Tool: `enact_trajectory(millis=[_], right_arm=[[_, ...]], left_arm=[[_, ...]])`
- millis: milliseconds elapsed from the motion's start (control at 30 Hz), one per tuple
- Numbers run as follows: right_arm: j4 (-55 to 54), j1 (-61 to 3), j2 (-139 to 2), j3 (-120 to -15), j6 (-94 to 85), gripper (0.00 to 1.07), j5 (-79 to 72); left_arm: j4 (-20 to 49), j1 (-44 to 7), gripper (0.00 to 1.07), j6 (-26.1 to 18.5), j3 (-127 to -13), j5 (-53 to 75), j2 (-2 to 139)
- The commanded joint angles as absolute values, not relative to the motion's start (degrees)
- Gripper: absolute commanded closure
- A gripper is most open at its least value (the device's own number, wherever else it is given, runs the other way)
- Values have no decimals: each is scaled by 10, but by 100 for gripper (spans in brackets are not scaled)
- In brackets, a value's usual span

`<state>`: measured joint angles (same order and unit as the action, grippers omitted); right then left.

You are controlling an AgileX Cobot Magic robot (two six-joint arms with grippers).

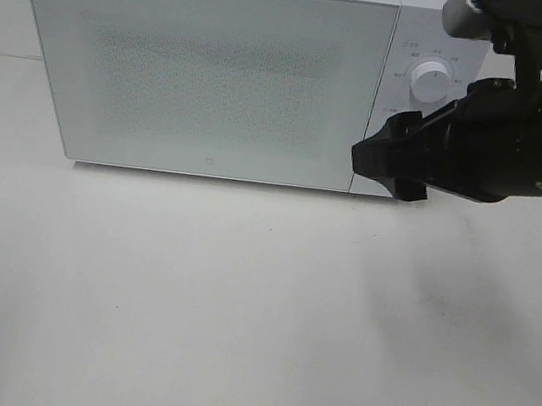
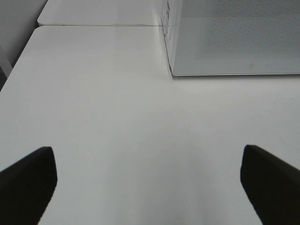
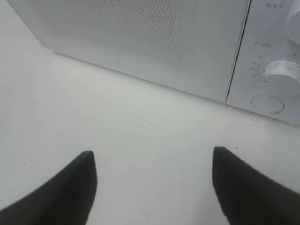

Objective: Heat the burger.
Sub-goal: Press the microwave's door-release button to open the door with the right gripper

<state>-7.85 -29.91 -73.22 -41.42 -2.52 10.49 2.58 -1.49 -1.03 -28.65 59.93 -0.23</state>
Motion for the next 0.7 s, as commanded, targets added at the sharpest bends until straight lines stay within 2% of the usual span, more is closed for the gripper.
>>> enact_trajectory(millis=[33,133,200,333,700], right_arm=[[19,-294,-705,-446,57,24,214],[42,-294,-690,-452,73,18,272],[48,-295,-684,-452,74,18,290],[50,-295,-656,-452,82,20,372],[56,-295,-600,-450,85,25,476]], left_arm=[[28,-13,4,-10,-284,594,-18],[28,-13,4,-10,-284,594,-18],[28,-13,4,-10,-284,594,-18],[28,-13,4,-10,-284,594,-18],[28,-13,4,-10,-284,594,-18]])
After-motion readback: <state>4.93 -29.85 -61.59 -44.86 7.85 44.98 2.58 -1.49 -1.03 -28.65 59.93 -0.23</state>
